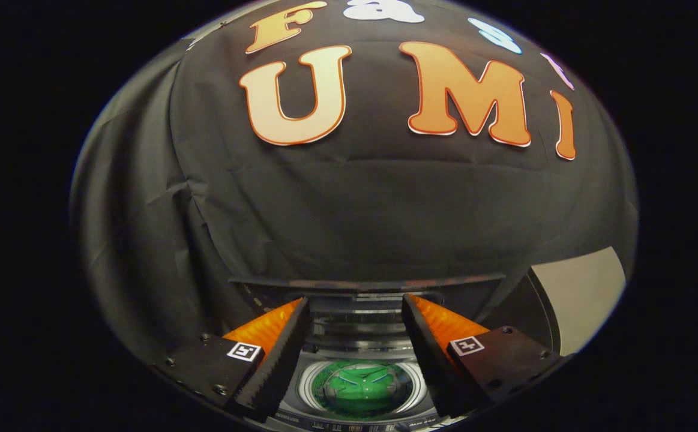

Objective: Put the clothes into the washing machine and then close the washing machine lid.

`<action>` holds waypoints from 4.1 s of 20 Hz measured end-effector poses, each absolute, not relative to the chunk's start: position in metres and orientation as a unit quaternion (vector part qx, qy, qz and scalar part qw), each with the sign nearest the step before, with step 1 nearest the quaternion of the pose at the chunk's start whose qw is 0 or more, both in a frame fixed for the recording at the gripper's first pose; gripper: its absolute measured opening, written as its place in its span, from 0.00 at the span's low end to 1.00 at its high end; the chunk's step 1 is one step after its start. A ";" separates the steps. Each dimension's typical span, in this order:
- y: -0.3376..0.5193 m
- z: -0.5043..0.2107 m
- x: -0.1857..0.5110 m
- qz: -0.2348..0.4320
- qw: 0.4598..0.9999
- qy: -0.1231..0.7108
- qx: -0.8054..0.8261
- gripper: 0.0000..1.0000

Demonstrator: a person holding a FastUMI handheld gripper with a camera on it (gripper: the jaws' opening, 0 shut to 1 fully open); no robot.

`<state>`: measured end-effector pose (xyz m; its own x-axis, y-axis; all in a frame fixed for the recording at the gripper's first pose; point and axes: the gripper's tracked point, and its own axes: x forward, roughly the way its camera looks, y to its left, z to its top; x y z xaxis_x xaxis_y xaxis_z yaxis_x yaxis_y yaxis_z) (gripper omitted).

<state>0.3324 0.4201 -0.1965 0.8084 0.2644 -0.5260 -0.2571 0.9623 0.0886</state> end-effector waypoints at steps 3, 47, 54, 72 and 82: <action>0.421 -0.201 0.356 0.135 0.952 0.274 0.008 0.98; 0.398 -0.302 0.249 0.112 0.951 0.287 0.014 0.99; 0.399 -0.373 0.217 0.116 0.929 0.352 0.002 0.98; 0.398 -0.364 0.174 0.131 0.917 0.377 0.007 0.99; 0.319 -0.170 0.140 0.118 0.966 0.229 -0.004 0.98</action>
<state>0.1396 0.3191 -0.1701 0.8675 0.2269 -0.4427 -0.2304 0.9720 0.0466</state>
